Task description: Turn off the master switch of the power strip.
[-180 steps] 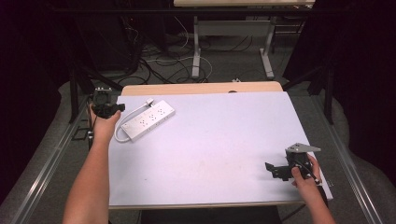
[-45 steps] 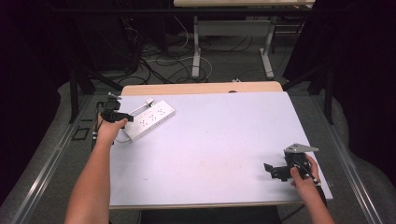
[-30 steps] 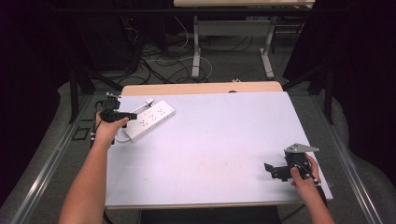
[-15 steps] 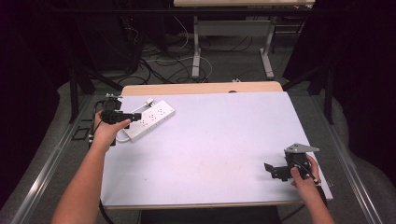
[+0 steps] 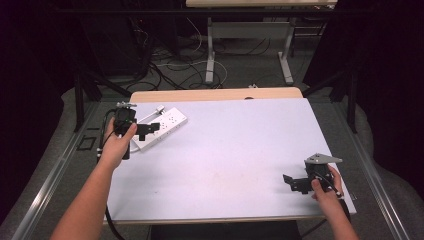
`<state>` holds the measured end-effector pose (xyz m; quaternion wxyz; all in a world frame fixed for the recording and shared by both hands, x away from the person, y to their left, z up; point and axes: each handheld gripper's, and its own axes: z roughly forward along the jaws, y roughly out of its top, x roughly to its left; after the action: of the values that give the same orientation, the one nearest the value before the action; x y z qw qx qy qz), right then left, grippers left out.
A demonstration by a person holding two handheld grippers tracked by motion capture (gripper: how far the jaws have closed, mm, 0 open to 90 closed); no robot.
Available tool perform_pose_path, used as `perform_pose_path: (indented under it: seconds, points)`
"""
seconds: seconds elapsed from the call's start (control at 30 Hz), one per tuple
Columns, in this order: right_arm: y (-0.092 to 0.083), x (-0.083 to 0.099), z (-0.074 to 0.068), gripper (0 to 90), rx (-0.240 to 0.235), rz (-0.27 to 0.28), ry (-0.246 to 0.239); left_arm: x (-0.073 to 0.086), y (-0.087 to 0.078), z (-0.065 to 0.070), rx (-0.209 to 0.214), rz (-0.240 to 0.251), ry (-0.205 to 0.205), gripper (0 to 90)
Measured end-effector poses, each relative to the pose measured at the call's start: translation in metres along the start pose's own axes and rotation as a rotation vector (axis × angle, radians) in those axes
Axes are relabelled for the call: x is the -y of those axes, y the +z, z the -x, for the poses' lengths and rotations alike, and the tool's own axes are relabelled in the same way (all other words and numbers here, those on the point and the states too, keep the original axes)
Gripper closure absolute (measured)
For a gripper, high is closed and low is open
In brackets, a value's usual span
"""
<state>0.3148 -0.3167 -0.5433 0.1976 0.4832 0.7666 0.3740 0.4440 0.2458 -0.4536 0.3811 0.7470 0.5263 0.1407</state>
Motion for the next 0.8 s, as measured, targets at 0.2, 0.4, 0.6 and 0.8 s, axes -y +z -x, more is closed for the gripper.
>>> perform_pose_path:
  seconds: [0.2, 0.4, 0.6, 0.8]
  points:
    - [0.000, 0.000, -0.001, 0.0, -0.004, 0.000, 0.001, 0.005, -0.006, 0.016, 0.012, 0.040, 0.046, 0.4]
    - [0.001, 0.000, -0.002, 0.0, -0.009, -0.002, -0.001, 0.010, -0.014, 0.029, 0.025, 0.067, 0.081, 0.5]
    - [0.000, 0.001, -0.001, 0.0, -0.001, 0.003, 0.002, 0.018, -0.023, 0.037, 0.037, 0.086, 0.095, 0.5]
    - [-0.001, 0.000, 0.000, 0.0, -0.008, 0.005, 0.005, 0.029, -0.028, 0.045, 0.051, 0.084, 0.089, 0.7]
